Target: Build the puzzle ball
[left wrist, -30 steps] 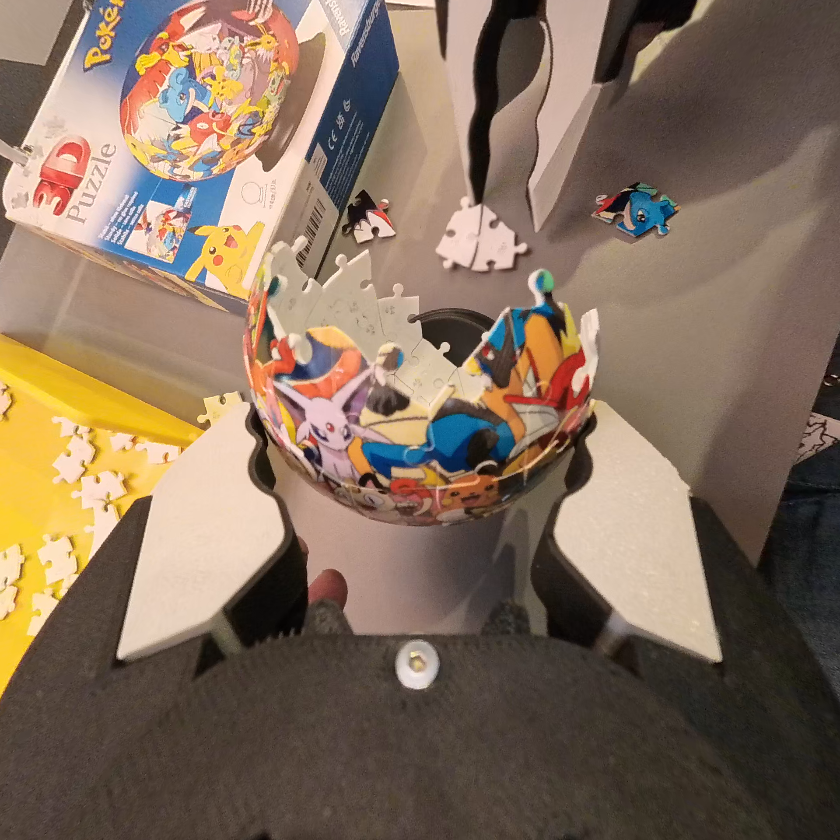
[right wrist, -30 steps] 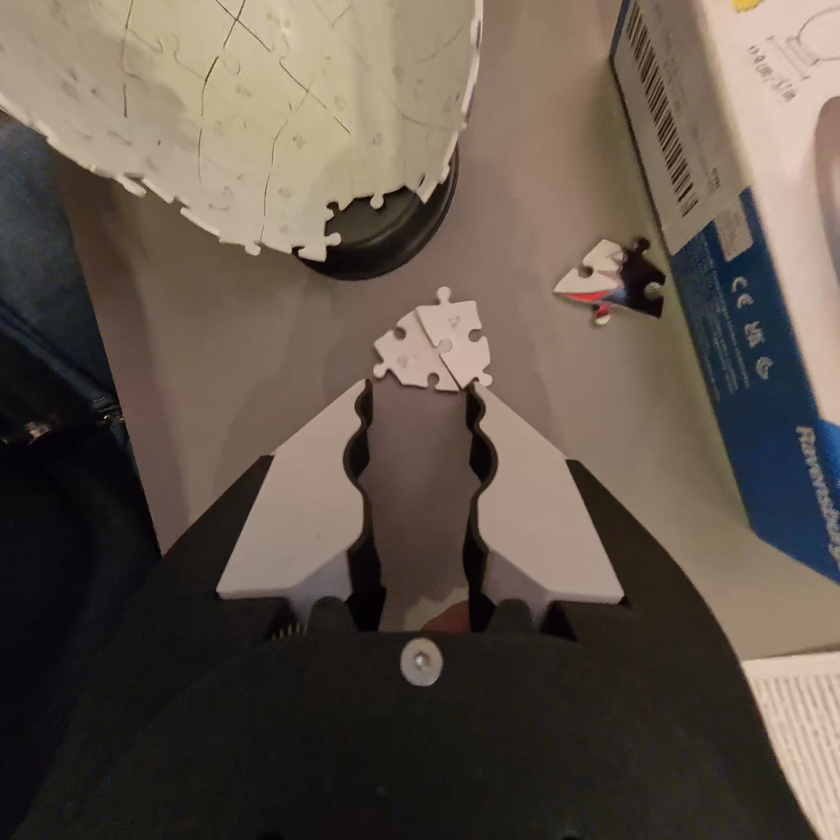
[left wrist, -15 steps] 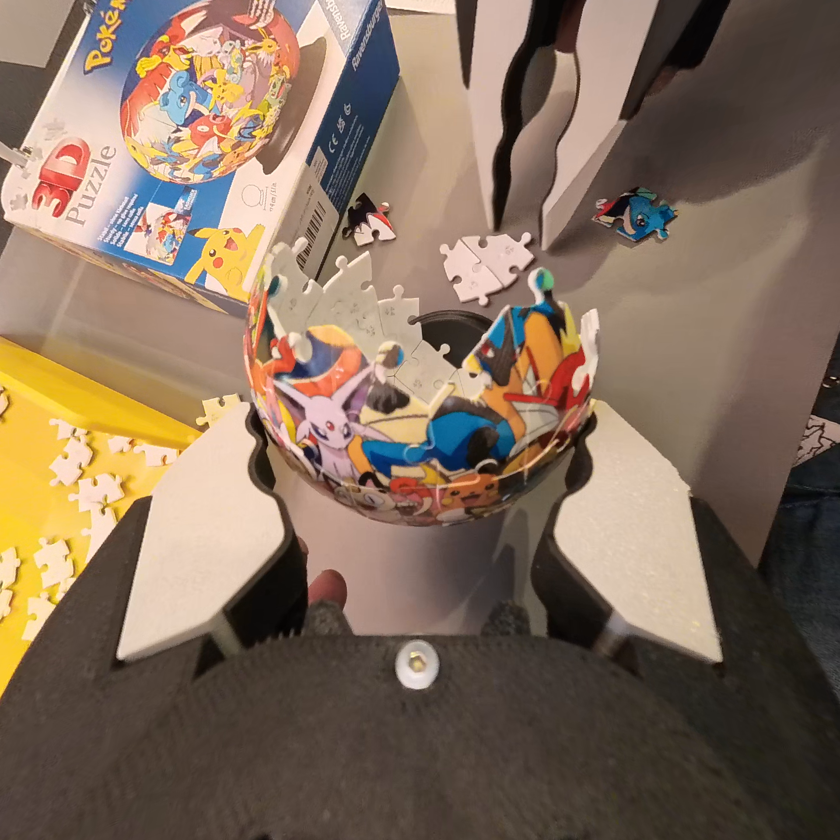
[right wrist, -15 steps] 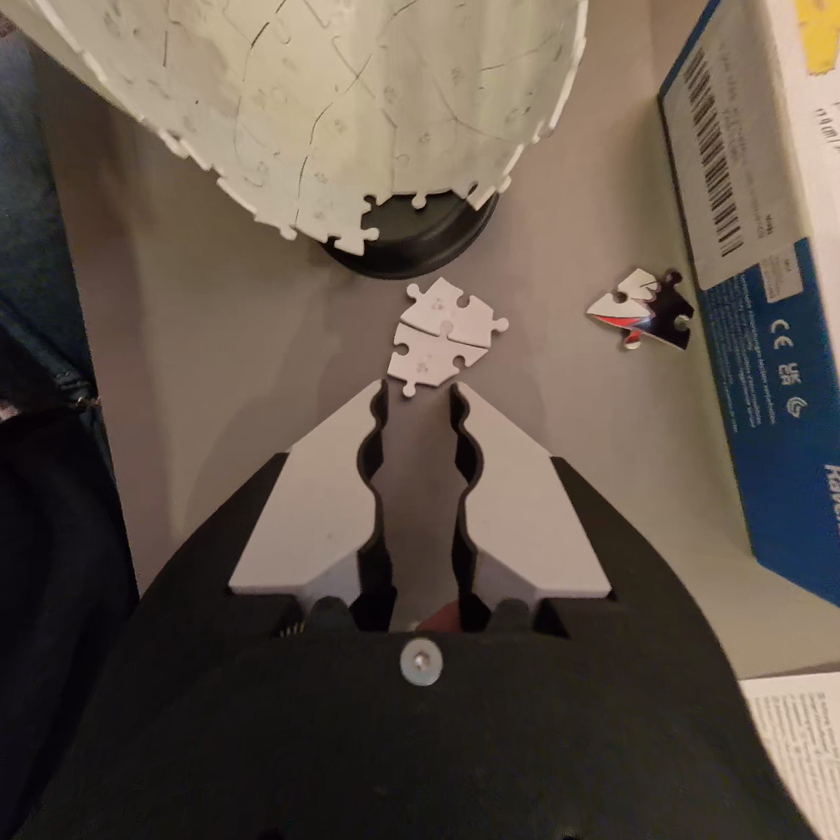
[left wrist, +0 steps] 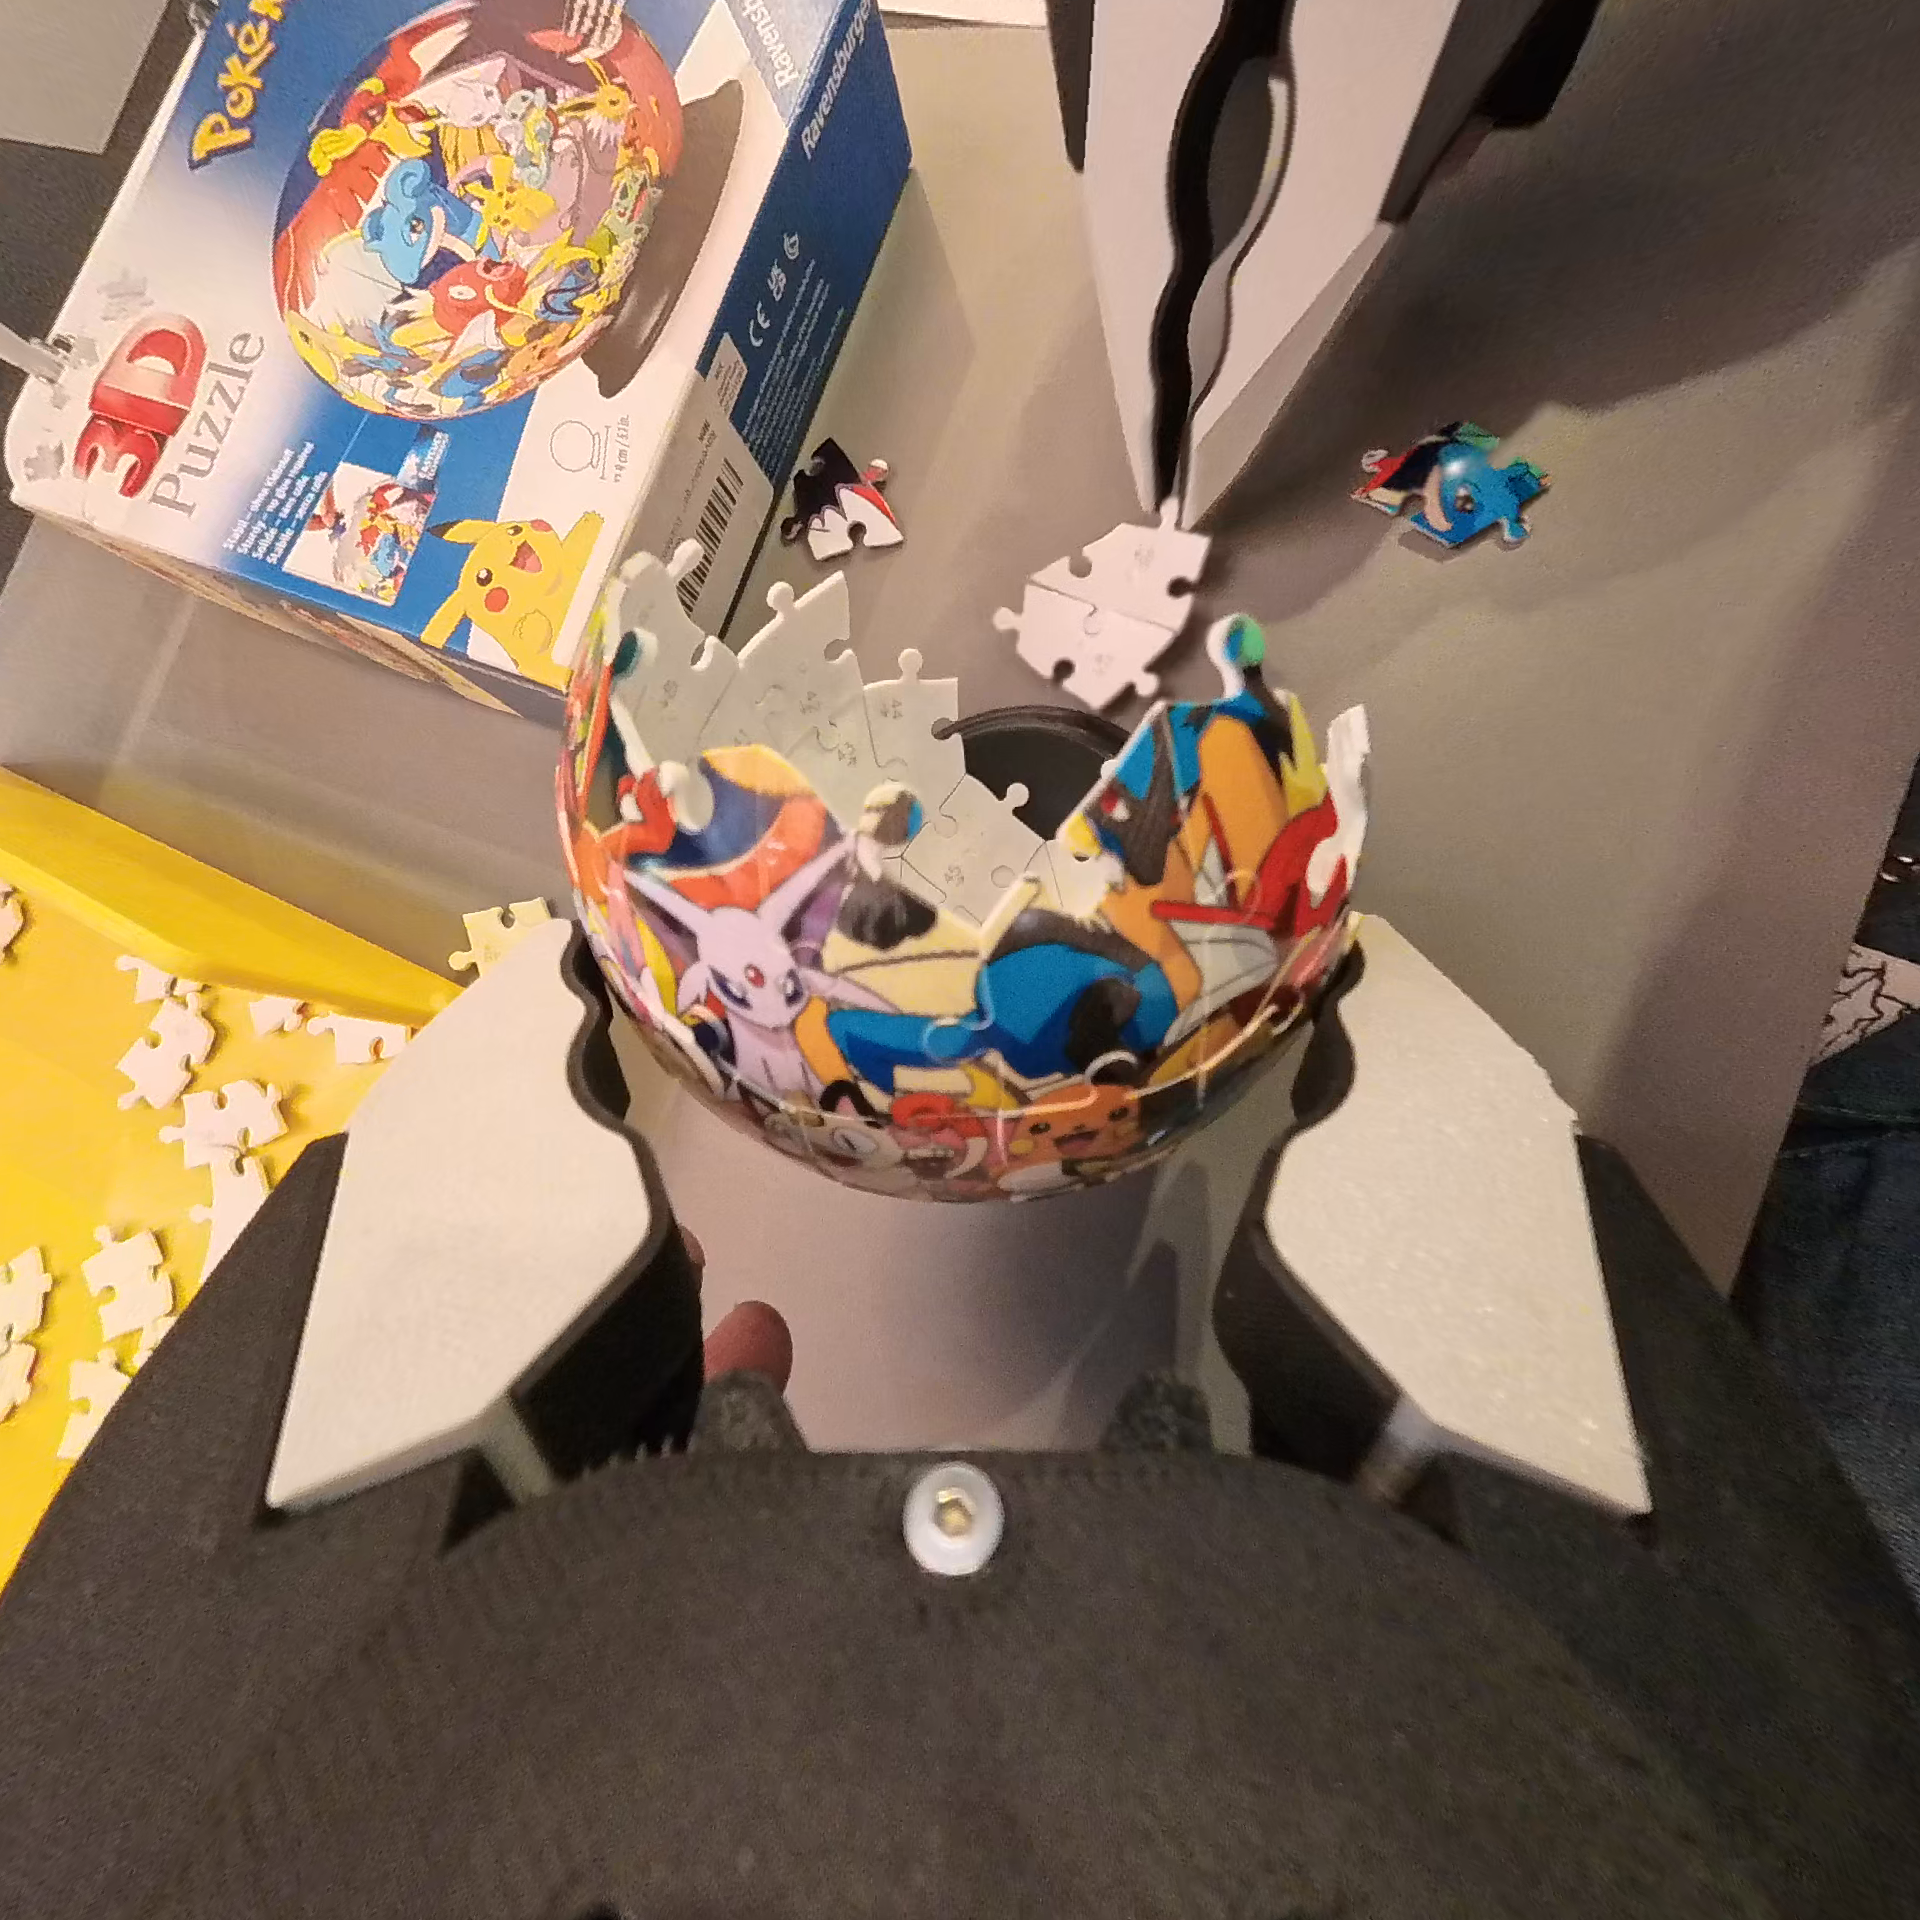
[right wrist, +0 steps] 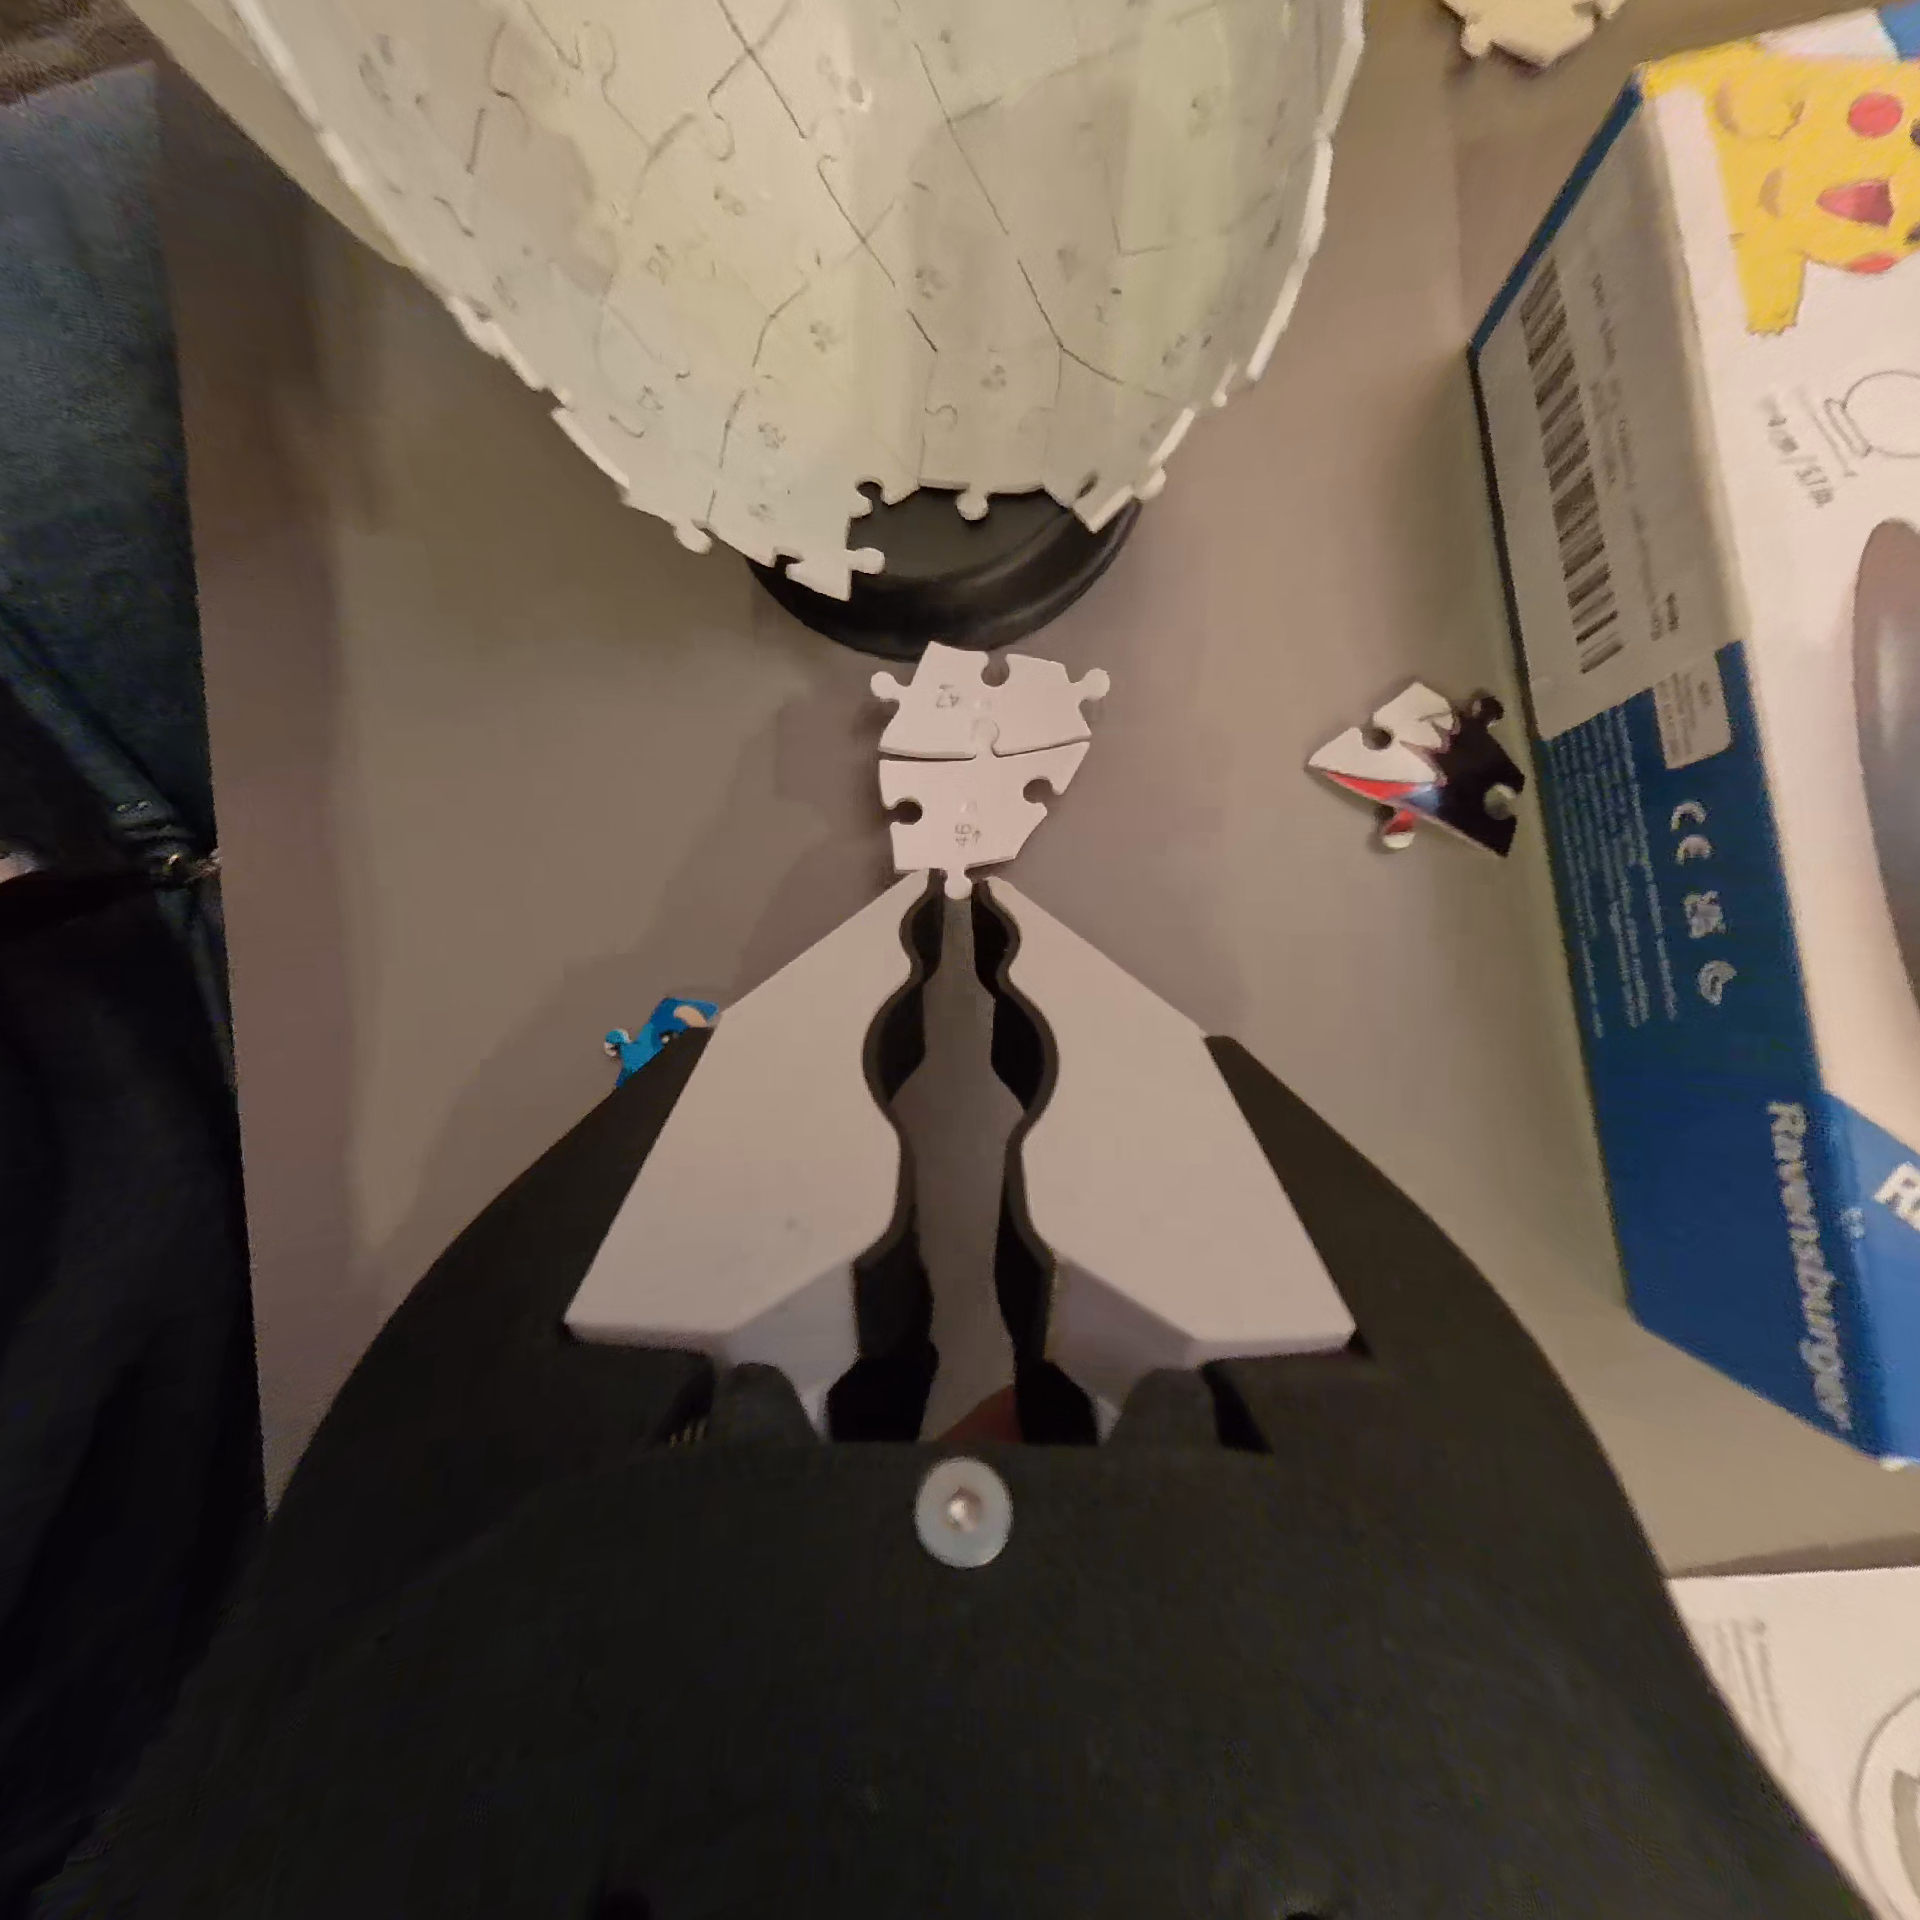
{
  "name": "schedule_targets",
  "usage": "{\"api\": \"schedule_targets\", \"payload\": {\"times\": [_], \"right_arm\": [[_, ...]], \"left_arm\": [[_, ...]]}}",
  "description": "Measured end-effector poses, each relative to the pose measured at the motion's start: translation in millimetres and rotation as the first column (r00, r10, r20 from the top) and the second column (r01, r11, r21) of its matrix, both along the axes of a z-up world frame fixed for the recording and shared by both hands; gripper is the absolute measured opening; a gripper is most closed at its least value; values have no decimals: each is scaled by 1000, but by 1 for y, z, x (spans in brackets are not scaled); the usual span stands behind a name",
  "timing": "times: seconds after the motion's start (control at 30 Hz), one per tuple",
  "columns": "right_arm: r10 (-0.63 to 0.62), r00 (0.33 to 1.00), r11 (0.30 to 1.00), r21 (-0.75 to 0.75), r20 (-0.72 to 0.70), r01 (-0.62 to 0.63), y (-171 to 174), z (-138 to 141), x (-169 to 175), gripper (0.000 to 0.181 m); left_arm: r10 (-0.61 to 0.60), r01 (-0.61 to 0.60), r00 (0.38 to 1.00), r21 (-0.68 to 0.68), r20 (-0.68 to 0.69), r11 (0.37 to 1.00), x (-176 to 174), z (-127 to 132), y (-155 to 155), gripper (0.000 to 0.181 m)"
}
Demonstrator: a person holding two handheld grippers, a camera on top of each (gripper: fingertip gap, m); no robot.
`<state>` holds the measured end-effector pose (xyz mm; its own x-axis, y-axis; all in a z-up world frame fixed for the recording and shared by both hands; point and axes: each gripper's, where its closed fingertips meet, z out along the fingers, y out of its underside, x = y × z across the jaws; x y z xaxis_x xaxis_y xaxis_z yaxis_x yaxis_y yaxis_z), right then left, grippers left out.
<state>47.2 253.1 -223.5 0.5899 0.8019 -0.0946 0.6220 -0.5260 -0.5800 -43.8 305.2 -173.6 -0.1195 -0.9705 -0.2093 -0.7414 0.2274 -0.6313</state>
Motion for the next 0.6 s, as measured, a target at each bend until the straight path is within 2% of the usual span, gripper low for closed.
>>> {"api": "schedule_targets", "payload": {"times": [0.17,0.3,0.6], "right_arm": [[175,984,983,45,29,-176,0,14,3,3],[330,944,943,43,10,-331,2,24,0,3],[617,768,765,97,169,-636,20,33,-18,3]], "left_arm": [[-4,4,1000,2,-2,1000,0,0,0,126],[-7,7,1000,7,-6,1000,0,0,0,126],[-12,12,1000,6,-6,1000,1,0,-1,126]]}}
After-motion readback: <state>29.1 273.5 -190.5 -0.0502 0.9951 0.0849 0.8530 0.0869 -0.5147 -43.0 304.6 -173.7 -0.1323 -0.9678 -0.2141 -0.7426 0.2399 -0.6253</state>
